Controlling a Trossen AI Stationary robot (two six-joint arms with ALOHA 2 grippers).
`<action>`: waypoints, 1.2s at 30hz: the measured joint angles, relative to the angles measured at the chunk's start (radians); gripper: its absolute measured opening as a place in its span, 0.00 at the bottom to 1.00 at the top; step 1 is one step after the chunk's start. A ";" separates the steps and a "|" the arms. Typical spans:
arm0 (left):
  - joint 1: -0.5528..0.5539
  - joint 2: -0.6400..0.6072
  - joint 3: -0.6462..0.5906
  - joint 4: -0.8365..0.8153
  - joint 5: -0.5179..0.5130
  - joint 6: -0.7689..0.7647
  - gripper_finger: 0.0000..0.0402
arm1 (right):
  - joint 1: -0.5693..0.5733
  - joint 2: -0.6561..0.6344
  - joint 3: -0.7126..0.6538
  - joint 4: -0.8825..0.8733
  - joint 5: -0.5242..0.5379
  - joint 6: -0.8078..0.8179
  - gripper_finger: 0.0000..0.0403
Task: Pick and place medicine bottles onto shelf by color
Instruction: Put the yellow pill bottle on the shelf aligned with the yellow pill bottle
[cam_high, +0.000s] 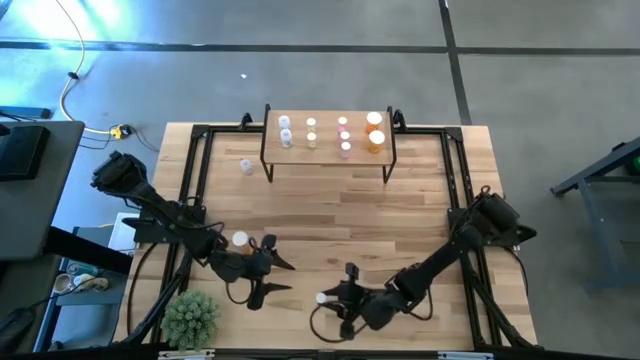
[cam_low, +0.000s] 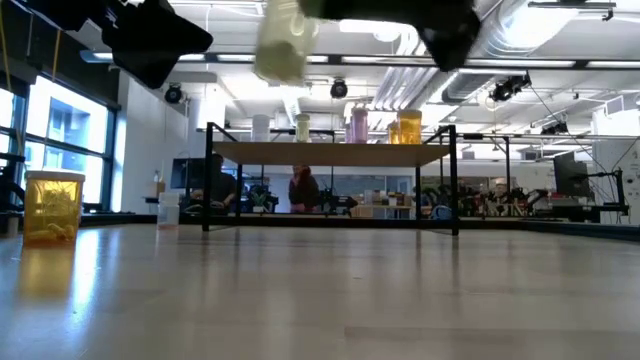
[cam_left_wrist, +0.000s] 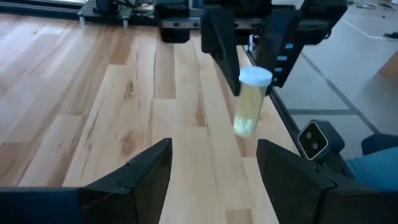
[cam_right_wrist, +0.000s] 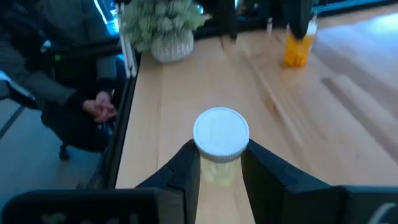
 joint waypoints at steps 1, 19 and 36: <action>0.000 0.010 0.000 0.014 0.000 0.006 0.56 | -0.008 0.000 0.010 0.001 -0.006 -0.008 0.23; 0.002 0.146 0.000 0.268 0.022 0.032 0.56 | -0.101 0.000 0.115 -0.043 -0.079 -0.072 0.23; 0.027 0.147 0.000 0.267 0.038 0.024 0.43 | -0.133 0.000 0.115 -0.007 -0.085 -0.072 0.23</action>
